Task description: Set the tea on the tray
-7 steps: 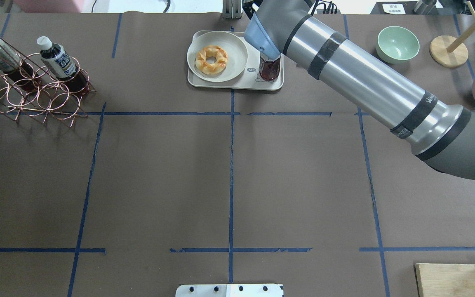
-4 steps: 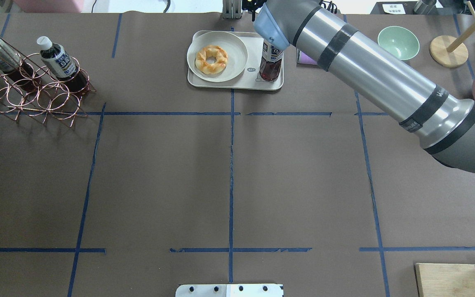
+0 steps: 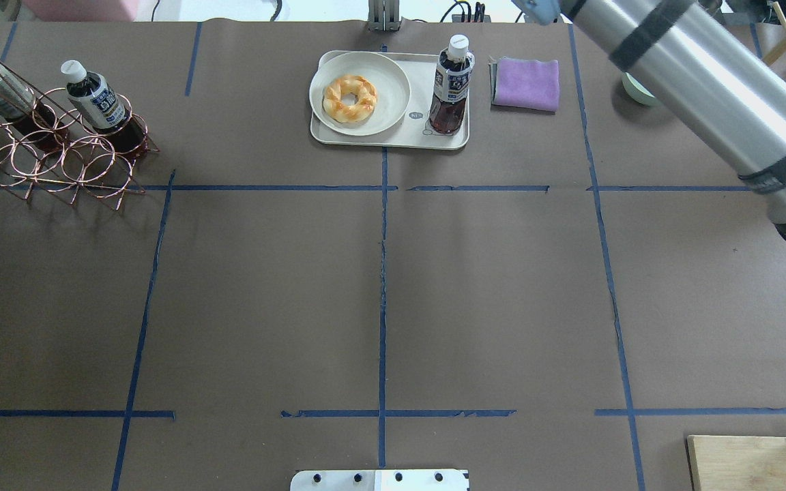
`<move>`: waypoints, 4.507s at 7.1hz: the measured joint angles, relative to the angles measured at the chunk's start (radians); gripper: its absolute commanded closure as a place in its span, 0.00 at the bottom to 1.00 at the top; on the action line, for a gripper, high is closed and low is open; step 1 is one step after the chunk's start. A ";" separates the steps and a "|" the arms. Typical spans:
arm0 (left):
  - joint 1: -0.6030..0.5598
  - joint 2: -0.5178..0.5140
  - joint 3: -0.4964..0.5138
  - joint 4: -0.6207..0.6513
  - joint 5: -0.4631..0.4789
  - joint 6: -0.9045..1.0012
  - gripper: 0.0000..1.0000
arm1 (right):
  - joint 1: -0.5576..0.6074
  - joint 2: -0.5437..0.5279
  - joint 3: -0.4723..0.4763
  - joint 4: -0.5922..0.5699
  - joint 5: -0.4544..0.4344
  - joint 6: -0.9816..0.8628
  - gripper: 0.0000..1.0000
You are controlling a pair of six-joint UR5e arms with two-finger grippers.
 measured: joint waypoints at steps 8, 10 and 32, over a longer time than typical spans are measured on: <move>0.000 0.056 0.018 0.004 0.012 0.006 0.00 | 0.273 -0.909 0.670 -0.227 0.048 -0.726 0.01; 0.000 0.091 0.002 0.003 0.014 0.006 0.00 | 0.309 -1.075 0.701 -0.160 0.062 -0.784 0.02; 0.001 0.109 -0.049 0.004 0.014 0.008 0.00 | 0.438 -1.375 0.620 0.185 0.084 -0.788 0.00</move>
